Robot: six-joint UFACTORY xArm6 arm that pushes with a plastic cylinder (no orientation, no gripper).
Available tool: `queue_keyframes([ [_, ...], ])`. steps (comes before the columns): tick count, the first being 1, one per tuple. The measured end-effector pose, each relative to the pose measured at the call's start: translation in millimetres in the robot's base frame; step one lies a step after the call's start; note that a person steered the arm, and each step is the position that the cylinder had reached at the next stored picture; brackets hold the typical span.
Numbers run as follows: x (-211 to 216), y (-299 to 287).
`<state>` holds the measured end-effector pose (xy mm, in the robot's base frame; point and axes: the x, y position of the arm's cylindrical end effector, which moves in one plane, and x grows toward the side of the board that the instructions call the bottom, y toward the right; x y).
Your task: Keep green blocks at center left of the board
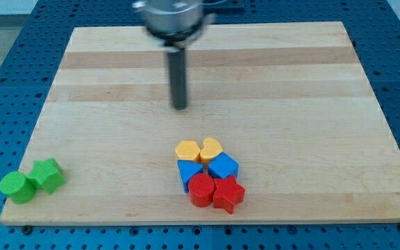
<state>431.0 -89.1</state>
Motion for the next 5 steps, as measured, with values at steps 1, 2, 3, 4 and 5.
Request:
queue_keyframes([
  [1, 46, -61],
  [2, 63, -64],
  [3, 83, -43],
  [4, 131, -43],
  [5, 187, -67],
])
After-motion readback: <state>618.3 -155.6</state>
